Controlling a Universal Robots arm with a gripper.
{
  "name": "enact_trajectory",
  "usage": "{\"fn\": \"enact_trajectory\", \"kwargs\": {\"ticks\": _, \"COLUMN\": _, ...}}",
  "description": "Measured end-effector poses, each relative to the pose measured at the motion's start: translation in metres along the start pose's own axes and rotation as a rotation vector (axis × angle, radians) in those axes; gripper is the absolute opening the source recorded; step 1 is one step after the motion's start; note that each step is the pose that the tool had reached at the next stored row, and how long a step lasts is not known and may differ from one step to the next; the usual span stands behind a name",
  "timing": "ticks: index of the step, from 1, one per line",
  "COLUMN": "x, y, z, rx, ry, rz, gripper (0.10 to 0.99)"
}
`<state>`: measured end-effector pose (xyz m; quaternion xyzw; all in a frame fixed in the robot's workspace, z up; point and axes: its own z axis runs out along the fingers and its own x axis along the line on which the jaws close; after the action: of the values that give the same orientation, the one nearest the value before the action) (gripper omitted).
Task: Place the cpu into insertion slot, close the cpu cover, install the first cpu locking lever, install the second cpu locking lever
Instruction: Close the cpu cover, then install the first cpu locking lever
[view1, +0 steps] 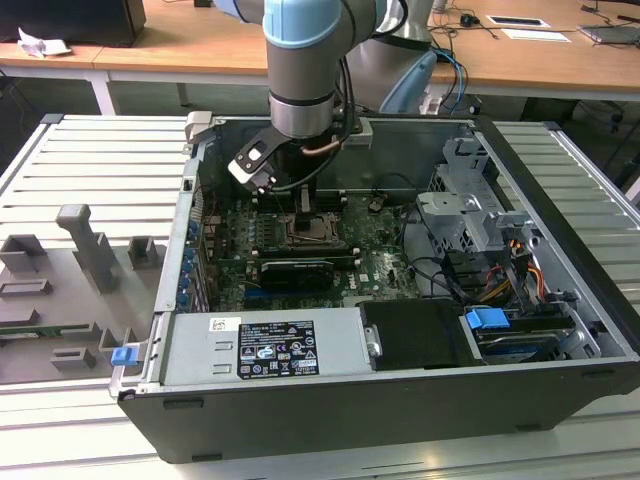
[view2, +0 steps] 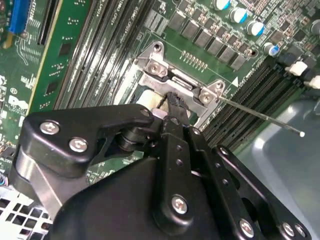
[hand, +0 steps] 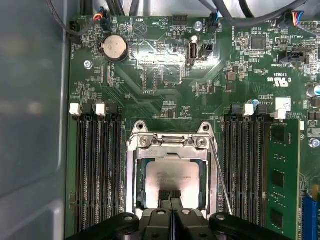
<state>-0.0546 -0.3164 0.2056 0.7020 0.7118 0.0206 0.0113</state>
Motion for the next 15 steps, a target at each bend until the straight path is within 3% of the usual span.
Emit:
{"fn": "enact_trajectory", "kwargs": {"ticks": 5, "x": 0.0001, "y": 0.0003, "z": -0.0062, "rx": 0.000, "ry": 0.0003, "rz": 0.000, "gripper": 0.106}}
{"fn": "enact_trajectory", "kwargs": {"ticks": 10, "x": 0.0000, "y": 0.0088, "z": -0.0059, "rx": 0.000, "ry": 0.0001, "rz": 0.000, "gripper": 0.106}}
{"fn": "enact_trajectory", "kwargs": {"ticks": 11, "x": -0.0001, "y": 0.0152, "z": -0.0056, "rx": 0.000, "ry": 0.0002, "rz": 0.000, "gripper": 0.106}}
{"fn": "enact_trajectory", "kwargs": {"ticks": 15, "x": -0.0001, "y": 0.0162, "z": -0.0056, "rx": 0.000, "ry": 0.0002, "rz": 0.000, "gripper": 0.106}}
